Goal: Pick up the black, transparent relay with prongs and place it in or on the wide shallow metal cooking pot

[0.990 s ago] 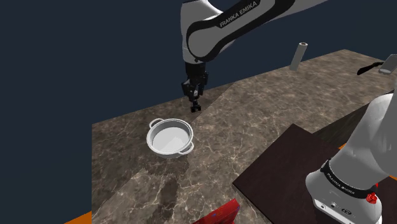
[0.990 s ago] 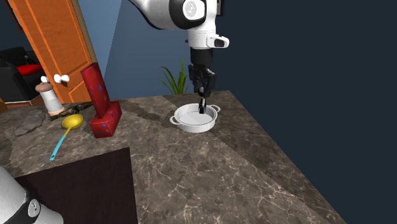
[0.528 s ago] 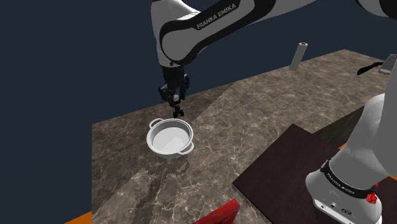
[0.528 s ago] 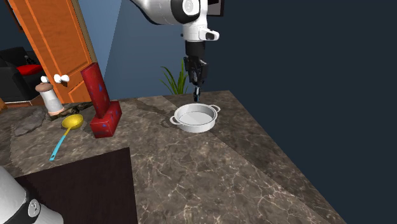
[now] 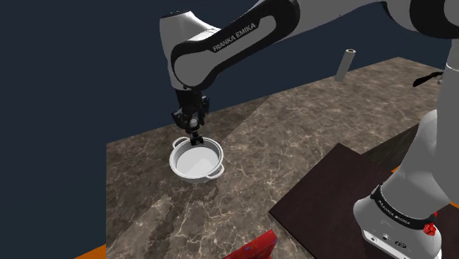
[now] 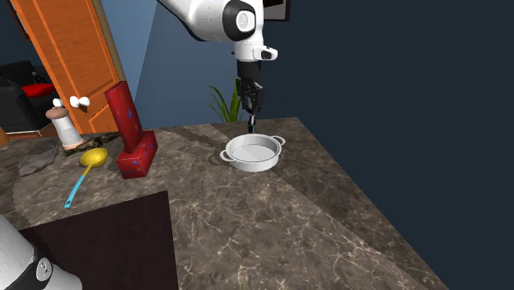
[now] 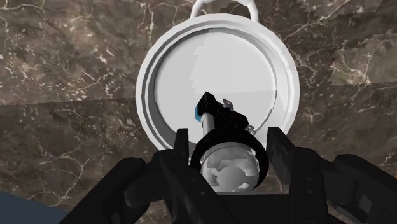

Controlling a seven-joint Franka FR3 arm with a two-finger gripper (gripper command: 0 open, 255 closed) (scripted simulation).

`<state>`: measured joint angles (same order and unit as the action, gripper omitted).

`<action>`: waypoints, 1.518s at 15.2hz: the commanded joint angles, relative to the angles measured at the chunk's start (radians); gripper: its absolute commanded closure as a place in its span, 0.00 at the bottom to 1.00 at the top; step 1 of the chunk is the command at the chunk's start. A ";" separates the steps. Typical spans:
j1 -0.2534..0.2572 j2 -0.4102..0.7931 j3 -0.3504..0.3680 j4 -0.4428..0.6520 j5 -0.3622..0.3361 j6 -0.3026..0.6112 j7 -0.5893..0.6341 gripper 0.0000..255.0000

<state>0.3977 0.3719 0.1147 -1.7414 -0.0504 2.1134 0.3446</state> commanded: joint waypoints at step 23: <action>0.004 0.101 -0.008 -0.065 -0.016 0.166 0.010 0.00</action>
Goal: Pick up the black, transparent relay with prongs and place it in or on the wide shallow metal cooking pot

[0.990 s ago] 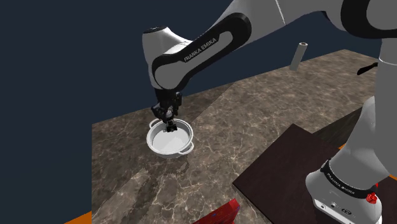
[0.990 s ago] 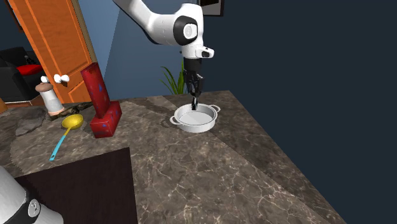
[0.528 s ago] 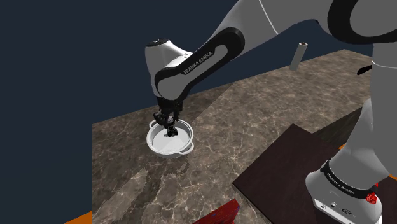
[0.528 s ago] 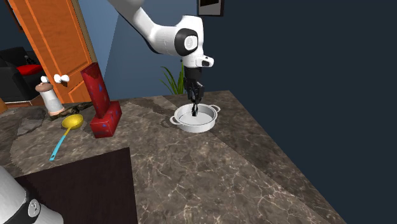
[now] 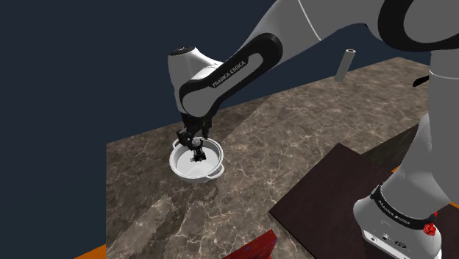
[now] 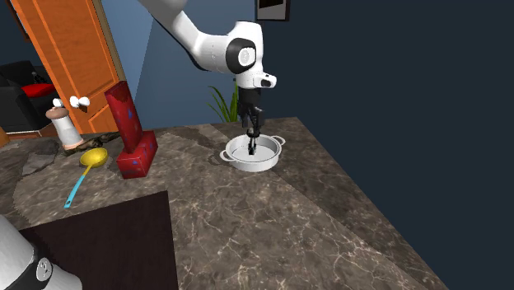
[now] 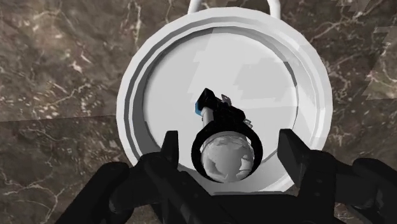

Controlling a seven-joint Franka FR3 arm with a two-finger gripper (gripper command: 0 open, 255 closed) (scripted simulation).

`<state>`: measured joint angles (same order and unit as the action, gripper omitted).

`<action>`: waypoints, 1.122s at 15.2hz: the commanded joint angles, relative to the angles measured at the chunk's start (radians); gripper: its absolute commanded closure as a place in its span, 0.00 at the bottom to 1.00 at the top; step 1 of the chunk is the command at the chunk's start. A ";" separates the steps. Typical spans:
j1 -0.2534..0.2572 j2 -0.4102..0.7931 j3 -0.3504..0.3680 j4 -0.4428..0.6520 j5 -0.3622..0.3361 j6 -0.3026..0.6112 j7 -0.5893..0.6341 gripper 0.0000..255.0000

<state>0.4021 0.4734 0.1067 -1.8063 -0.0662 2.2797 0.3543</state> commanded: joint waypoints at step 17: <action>-0.003 -0.069 0.005 0.032 0.010 -0.100 -0.007 0.00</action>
